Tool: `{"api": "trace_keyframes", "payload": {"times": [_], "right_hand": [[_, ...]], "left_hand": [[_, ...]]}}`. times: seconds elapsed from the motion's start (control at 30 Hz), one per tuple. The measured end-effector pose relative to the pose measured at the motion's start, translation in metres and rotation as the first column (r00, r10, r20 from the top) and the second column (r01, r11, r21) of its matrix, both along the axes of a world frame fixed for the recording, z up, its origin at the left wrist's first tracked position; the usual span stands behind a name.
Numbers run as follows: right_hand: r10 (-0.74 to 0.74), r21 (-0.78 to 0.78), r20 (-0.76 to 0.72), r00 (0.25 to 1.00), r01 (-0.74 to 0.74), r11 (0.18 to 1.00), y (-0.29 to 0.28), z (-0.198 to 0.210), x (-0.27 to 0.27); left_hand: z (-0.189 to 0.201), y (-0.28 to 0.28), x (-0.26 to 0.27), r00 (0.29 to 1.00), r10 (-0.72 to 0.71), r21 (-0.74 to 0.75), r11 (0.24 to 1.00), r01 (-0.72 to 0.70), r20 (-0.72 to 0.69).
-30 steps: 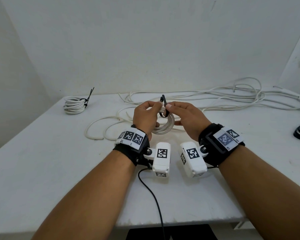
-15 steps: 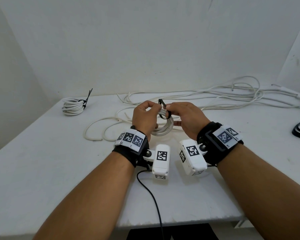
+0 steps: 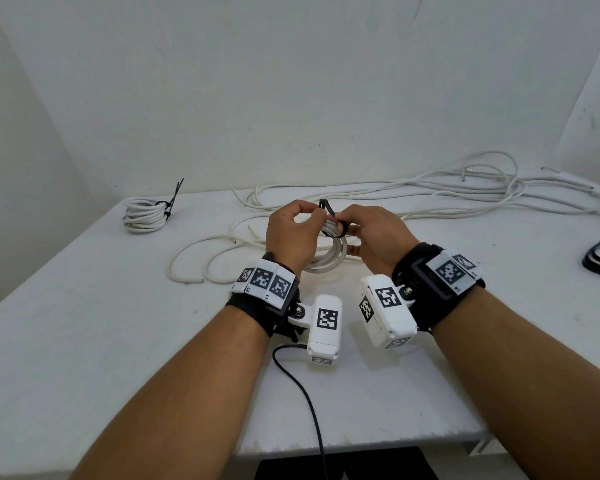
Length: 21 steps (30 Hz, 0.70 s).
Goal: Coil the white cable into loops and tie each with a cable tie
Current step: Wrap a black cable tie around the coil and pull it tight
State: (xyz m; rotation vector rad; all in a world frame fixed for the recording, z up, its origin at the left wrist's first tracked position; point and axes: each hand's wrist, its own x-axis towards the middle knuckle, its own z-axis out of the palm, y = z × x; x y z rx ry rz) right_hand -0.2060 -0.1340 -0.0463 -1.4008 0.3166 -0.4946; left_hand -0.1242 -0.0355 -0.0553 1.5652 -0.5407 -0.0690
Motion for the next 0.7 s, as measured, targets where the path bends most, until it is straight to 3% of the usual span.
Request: {"api": "trace_keyframes", "payload": {"times": [0.33,0.7], "right_hand": [[-0.003,0.033,-0.003,1.0,0.004,0.999,0.0001,0.0004,-0.0002],[-0.017,0.084,0.001,1.0,0.017,0.996,0.0011,0.0014,-0.0004]], "left_hand": [[0.0017,-0.0002,-0.0035,1.0,0.009,-0.002,1.0,-0.009,0.0],[0.0035,0.0002,-0.0082,0.992,-0.014,-0.023,1.0,0.012,-0.123]]}}
